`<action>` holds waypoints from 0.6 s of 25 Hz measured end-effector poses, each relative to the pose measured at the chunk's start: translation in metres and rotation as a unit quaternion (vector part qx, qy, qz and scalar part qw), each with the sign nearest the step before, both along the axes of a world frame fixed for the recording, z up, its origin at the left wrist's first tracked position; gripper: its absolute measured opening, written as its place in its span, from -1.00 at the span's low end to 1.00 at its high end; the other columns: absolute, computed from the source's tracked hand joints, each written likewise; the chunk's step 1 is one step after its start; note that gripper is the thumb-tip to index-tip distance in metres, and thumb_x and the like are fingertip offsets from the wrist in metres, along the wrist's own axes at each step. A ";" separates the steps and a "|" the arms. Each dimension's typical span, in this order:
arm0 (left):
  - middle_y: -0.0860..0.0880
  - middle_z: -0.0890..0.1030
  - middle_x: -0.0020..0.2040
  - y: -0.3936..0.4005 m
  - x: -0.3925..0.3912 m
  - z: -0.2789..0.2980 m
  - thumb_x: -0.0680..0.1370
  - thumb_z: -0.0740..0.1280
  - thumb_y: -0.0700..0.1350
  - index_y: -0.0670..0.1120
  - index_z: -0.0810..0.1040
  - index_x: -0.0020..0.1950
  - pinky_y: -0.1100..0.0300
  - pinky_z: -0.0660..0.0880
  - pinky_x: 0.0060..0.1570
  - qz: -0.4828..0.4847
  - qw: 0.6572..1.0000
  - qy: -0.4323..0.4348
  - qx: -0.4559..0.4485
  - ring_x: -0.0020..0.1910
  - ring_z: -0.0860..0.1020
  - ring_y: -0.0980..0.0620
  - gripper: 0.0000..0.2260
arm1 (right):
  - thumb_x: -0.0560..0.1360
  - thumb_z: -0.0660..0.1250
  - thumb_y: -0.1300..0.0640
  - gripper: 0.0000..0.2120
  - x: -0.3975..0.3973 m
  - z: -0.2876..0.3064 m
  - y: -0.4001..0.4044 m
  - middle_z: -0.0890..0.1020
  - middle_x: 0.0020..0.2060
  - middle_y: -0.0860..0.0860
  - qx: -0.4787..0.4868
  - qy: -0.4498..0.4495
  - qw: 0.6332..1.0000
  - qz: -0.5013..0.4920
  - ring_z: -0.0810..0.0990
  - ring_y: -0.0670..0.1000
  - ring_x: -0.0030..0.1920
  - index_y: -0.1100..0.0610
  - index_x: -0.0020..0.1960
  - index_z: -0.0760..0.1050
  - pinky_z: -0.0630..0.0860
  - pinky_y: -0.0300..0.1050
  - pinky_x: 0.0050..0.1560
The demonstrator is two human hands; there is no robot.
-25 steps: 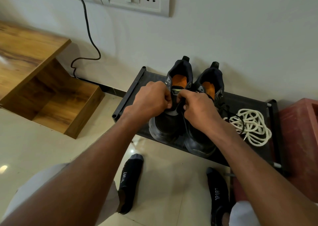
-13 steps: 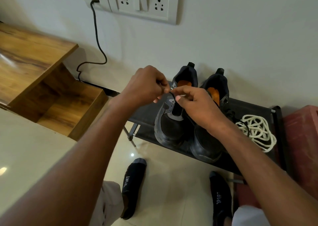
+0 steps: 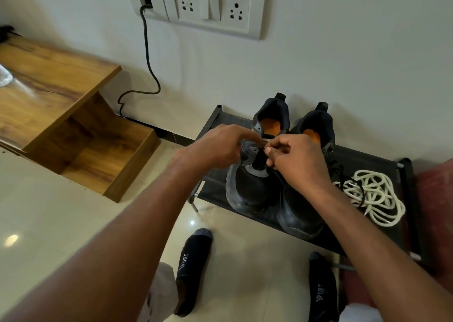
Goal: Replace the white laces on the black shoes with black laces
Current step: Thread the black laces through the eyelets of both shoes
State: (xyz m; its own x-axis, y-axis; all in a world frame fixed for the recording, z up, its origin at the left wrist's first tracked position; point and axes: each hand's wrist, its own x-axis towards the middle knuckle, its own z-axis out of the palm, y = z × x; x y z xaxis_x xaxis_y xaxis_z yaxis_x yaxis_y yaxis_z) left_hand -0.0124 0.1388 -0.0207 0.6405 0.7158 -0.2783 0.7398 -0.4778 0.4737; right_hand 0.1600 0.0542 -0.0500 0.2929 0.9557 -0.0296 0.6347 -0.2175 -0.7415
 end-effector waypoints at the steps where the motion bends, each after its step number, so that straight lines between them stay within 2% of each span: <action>1: -0.01 0.65 -0.01 0.002 0.000 0.000 0.58 0.29 -0.36 0.25 0.51 0.44 -0.04 0.63 -0.06 -0.006 1.000 0.001 0.001 -0.07 0.63 -0.02 -0.40 | 0.60 0.45 0.08 -0.92 -0.001 0.000 -0.001 0.70 -0.27 -0.14 -0.003 -0.033 0.999 0.011 0.68 -0.16 -0.26 -0.05 0.04 0.72 0.63 -0.22 -0.15; 3: 0.03 0.62 -0.05 0.002 -0.001 0.001 0.60 0.25 -0.36 0.26 0.49 0.47 -0.07 0.61 -0.05 -0.014 1.000 -0.006 -0.006 -0.07 0.63 -0.10 -0.39 | 0.59 0.46 0.07 -0.89 -0.002 0.001 -0.003 0.70 -0.20 -0.16 -0.006 -0.081 0.996 0.033 0.66 -0.14 -0.22 -0.06 0.07 0.74 0.64 -0.18 -0.12; 6: -0.07 0.63 -0.06 0.002 0.002 0.001 0.62 0.22 -0.34 0.24 0.45 0.52 -0.08 0.59 -0.05 -0.029 0.999 -0.009 -0.046 -0.08 0.61 -0.17 -0.39 | 0.58 0.47 0.07 -0.88 -0.003 0.002 -0.003 0.67 -0.21 -0.18 -0.021 -0.102 0.994 0.046 0.64 -0.15 -0.23 -0.06 0.08 0.74 0.65 -0.17 -0.11; 8: 0.06 0.55 0.00 0.001 0.005 0.000 0.66 0.25 -0.30 0.24 0.40 0.55 0.16 0.48 -0.24 -0.048 0.998 0.025 -0.024 -0.22 0.51 0.06 -0.43 | 0.58 0.46 0.05 -0.89 -0.004 0.001 -0.002 0.59 -0.30 -0.24 -0.034 -0.125 0.990 0.048 0.60 -0.15 -0.28 -0.09 0.07 0.73 0.57 -0.22 -0.22; 9: 0.09 0.50 0.02 0.001 0.005 -0.001 0.66 0.27 -0.28 0.24 0.39 0.55 0.23 0.40 -0.25 -0.052 0.998 0.036 -0.010 -0.23 0.45 0.12 -0.44 | 0.58 0.46 0.03 -0.90 -0.006 0.001 -0.003 0.56 -0.34 -0.26 -0.034 -0.135 0.989 0.043 0.58 -0.16 -0.30 -0.11 0.06 0.73 0.52 -0.24 -0.26; 12: 0.10 0.45 0.06 0.003 0.005 0.001 0.64 0.32 -0.26 0.20 0.42 0.52 0.17 0.34 -0.10 -0.042 0.998 0.035 -0.012 0.00 0.45 0.06 -0.47 | 0.58 0.45 0.00 -0.91 -0.014 -0.004 -0.003 0.64 -0.25 -0.25 -0.026 -0.146 0.989 0.015 0.61 -0.14 -0.24 -0.13 0.02 0.74 0.58 -0.18 -0.23; 15: 0.05 0.53 0.08 0.008 0.002 -0.001 0.60 0.32 -0.32 0.20 0.46 0.47 0.15 0.41 -0.12 -0.031 0.999 0.032 -0.026 0.09 0.53 -0.02 -0.45 | 0.57 0.45 -0.03 -0.92 -0.020 -0.010 -0.002 0.70 -0.05 -0.14 -0.012 -0.155 0.988 -0.020 0.62 -0.09 -0.15 -0.12 0.00 0.73 0.59 -0.13 -0.20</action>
